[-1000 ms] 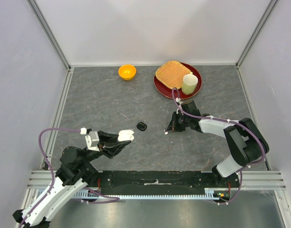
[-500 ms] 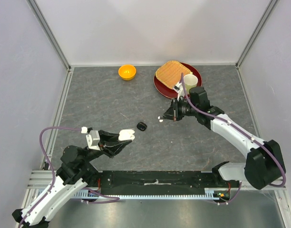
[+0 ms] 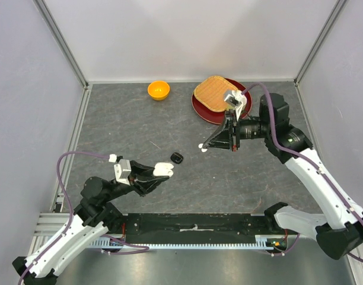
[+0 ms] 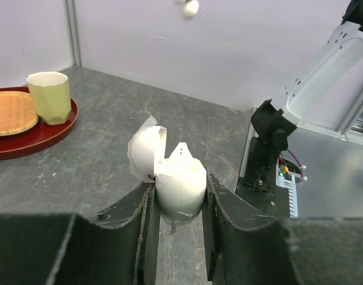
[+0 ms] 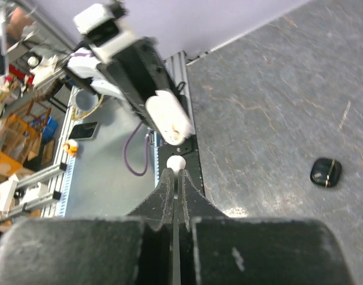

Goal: Insert the wireless bluetooth earbuds into the charging case
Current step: Place the earbud in the charging case, then close the charging case, then place the charging case at the center of the board.

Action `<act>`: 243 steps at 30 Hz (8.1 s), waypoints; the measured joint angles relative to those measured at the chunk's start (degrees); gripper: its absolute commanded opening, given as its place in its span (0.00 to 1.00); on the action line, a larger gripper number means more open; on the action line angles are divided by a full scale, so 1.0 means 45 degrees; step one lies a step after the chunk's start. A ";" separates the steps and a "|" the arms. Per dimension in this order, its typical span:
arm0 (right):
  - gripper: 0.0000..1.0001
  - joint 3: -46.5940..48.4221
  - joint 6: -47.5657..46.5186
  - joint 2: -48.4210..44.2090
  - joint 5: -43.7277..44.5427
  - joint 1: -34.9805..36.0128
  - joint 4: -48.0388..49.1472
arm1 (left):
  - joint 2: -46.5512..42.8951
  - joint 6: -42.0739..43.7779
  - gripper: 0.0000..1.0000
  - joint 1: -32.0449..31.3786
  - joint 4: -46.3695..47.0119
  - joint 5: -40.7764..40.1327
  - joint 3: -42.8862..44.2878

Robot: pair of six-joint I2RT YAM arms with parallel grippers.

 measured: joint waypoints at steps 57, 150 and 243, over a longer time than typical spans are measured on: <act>0.00 0.2720 -0.2647 0.2885 0.4269 0.6727 -0.2550 | 0.3050 -0.1375 0.02 0.0000 0.3327 0.3589 0.0102; 0.90 -0.1175 0.4269 0.1302 1.3085 0.6756 0.1948 | 0.1608 -0.1404 0.02 0.0000 0.2939 0.2093 -0.0068; 0.95 -0.4235 0.6509 -0.0937 1.4552 0.3366 0.0476 | 1.4814 -0.9695 0.56 -0.0024 0.2832 -0.2540 0.0903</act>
